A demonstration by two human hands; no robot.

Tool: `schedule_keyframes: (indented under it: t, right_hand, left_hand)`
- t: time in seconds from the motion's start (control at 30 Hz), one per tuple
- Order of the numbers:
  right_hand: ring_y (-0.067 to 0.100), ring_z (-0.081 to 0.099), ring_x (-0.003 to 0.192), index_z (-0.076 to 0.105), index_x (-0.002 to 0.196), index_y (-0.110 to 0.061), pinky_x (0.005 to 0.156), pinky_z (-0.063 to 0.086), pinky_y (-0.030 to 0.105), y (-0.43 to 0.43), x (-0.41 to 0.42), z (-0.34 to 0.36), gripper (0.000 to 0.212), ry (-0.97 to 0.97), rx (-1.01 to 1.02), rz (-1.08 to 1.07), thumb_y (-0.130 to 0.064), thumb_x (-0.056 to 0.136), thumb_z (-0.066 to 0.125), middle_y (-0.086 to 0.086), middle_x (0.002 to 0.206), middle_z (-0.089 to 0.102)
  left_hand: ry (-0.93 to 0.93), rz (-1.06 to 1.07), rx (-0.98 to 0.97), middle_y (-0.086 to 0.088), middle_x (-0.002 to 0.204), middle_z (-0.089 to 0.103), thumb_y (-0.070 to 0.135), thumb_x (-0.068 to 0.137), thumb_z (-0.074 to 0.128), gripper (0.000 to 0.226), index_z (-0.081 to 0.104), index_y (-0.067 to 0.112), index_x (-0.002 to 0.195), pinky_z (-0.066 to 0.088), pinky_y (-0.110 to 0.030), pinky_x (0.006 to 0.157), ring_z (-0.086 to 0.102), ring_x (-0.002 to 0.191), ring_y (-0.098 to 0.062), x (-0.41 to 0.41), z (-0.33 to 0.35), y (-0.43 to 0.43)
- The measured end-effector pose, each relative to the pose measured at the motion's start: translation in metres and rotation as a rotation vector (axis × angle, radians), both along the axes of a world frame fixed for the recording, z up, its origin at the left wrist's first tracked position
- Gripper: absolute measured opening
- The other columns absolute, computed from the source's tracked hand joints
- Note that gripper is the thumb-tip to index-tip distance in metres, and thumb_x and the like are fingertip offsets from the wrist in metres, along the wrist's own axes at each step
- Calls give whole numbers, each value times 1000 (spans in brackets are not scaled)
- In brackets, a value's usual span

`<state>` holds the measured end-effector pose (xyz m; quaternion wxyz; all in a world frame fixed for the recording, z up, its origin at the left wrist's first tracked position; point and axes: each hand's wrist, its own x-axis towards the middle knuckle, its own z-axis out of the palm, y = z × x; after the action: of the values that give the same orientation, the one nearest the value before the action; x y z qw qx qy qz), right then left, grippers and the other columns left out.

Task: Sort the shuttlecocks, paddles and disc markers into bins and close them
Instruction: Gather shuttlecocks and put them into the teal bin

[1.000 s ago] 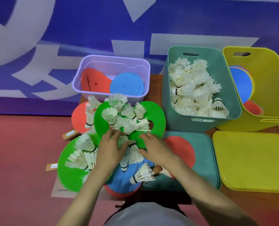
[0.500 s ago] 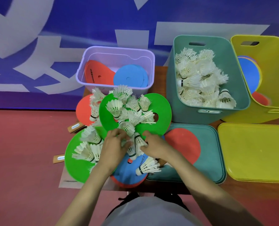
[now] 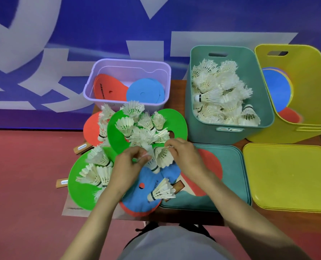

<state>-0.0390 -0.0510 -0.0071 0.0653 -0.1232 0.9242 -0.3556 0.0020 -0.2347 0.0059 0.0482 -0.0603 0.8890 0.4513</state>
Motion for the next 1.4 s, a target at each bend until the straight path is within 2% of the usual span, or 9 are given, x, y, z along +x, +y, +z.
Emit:
schedule_keyframes:
  t: [0.13, 0.3, 0.53, 0.7, 0.8, 0.9, 1.07, 1.3, 1.4]
  right_hand:
    - [25, 67, 88, 63, 110, -9, 79, 53, 39, 27, -9, 34, 24, 165, -187, -172, -4, 88, 58, 11, 97, 69]
    - [3, 58, 82, 57, 110, -8, 75, 50, 22, 62, -27, 78, 19, 300, -341, -324, -6, 91, 55, -7, 93, 60]
    - [17, 62, 83, 52, 103, -11, 75, 52, 38, 119, -68, 107, 10, 409, -331, -492, -10, 93, 52, -3, 91, 60]
    - [29, 60, 87, 47, 115, -11, 73, 48, 43, 164, -106, 108, 22, 407, -170, -572, -8, 93, 48, 7, 99, 64]
    - [37, 58, 83, 47, 113, -7, 68, 47, 45, 184, -134, 99, 20, 373, -53, -579, -7, 94, 45, 15, 96, 64]
    - [40, 53, 75, 49, 102, -5, 61, 41, 44, 199, -168, 88, 11, 309, 122, -575, -6, 94, 42, 21, 85, 62]
    - [38, 53, 75, 49, 99, -4, 56, 28, 34, 205, -227, 66, 16, 230, 298, -528, 5, 89, 40, 21, 90, 60]
    - [38, 53, 83, 50, 98, -3, 61, 28, 34, 205, -288, 75, 20, 320, 317, -537, 9, 86, 39, 19, 96, 58]
    - [38, 55, 85, 49, 100, -2, 62, 30, 34, 203, -298, 71, 24, 237, 386, -492, 12, 84, 39, 20, 98, 58]
  left_hand:
    - [182, 32, 151, 5, 83, 66, 19, 82, 70, 7, 64, 21, 79, 45, -16, 76, 59, 80, -3, -11, 32, 23]
    - [423, 94, 219, 6, 84, 66, 14, 82, 71, 9, 65, 21, 81, 45, -20, 78, 60, 82, -8, -41, 62, 58]
    - [583, 11, 218, 3, 82, 64, 10, 83, 68, 6, 66, 15, 81, 39, -9, 74, 56, 79, 4, -92, 83, 116]
    - [630, -105, 134, 10, 80, 58, 10, 85, 67, 8, 65, 16, 81, 35, -6, 70, 51, 75, 8, -138, 80, 154]
    - [644, -148, 40, 10, 82, 56, 10, 85, 65, 6, 64, 15, 82, 32, -2, 71, 48, 78, 13, -171, 74, 170]
    - [635, -140, 14, 7, 85, 56, 10, 87, 62, 7, 60, 15, 82, 34, -5, 73, 48, 81, 10, -207, 70, 180]
    - [526, -143, -36, 5, 91, 59, 14, 90, 56, 7, 54, 18, 85, 43, -28, 71, 53, 86, -10, -268, 60, 197]
    - [517, -199, -404, -10, 82, 63, 6, 89, 49, 7, 55, 8, 85, 43, -39, 62, 55, 76, -29, -328, 43, 224]
    - [319, -319, -650, -13, 85, 64, -3, 84, 42, 18, 53, 9, 92, 39, -37, 57, 57, 74, -35, -340, 25, 226]
